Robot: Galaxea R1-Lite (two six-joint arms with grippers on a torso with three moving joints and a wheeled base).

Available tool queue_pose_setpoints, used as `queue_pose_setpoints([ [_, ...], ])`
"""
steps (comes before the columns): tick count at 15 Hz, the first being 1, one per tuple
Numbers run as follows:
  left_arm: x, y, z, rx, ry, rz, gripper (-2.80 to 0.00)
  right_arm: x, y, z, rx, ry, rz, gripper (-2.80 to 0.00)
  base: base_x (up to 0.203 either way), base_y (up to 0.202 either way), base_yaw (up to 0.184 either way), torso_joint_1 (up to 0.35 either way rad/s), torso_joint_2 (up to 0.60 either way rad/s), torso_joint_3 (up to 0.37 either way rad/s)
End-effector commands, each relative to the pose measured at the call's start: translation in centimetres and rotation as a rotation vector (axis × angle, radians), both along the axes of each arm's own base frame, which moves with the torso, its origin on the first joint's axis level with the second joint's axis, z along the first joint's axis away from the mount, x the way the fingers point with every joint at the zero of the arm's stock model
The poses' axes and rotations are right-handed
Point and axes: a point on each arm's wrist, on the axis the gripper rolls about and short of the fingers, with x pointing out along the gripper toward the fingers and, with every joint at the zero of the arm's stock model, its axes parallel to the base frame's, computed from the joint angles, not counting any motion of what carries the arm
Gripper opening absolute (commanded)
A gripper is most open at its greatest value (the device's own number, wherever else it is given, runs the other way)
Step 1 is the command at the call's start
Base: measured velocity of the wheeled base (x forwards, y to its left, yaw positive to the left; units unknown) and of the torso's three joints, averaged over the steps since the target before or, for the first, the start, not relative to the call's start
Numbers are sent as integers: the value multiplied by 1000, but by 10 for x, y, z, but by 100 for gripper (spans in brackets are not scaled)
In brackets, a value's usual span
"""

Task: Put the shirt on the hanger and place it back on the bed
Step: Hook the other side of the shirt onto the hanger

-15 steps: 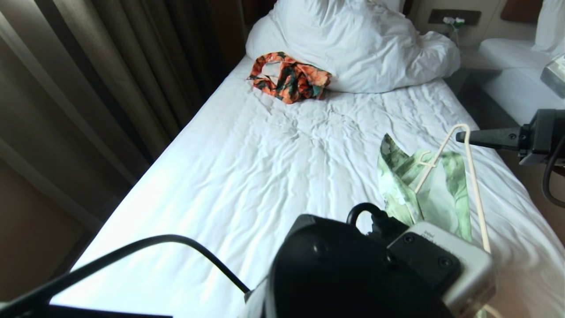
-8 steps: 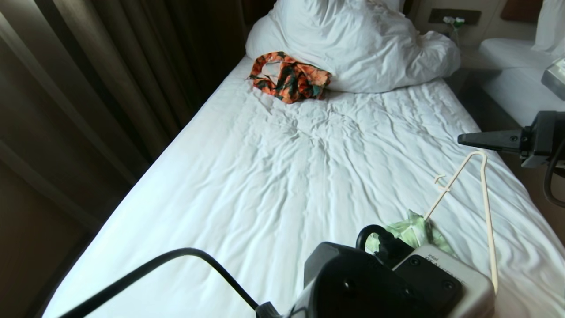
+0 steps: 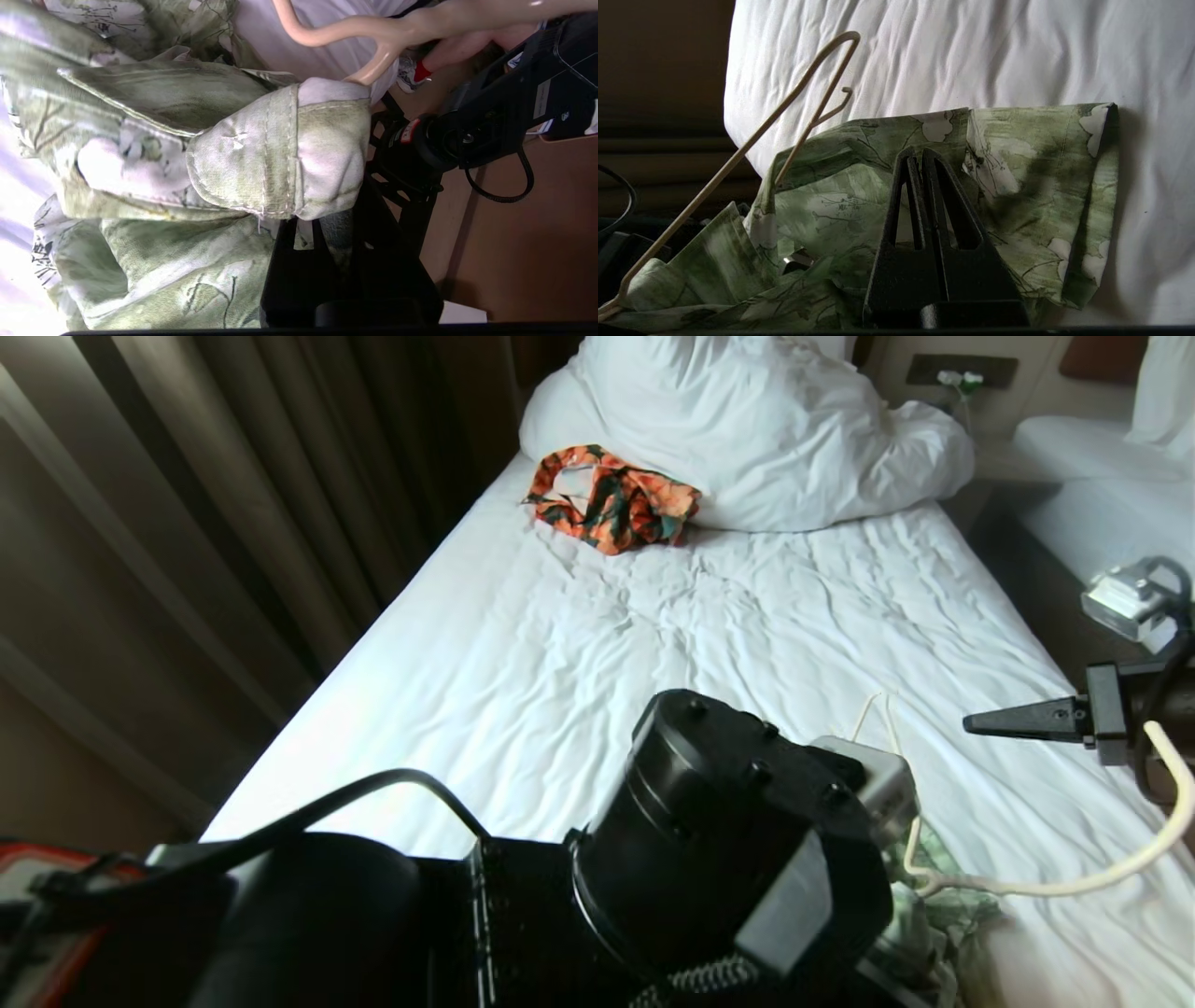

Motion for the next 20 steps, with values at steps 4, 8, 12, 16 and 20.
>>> queue_pose_setpoints([
  [4,20,16,20,3,47,2,-280,31,8,-45,-16,116,81,-280,0,0,0,0,0,0],
  [8,15,27,33,-5,64,-31,-280,29,20,-58,-46,120,154,-280,0,0,0,0,0,0],
  [12,7,43,48,-38,54,-41,-280,24,34,-68,-52,144,211,-280,0,0,0,0,0,0],
  [16,-1,57,56,-30,62,-45,-280,25,55,-84,-69,169,288,-280,0,0,0,0,0,0],
  [20,-4,62,59,-34,61,-47,-280,32,77,-93,-78,109,353,-280,0,0,0,0,0,0],
])
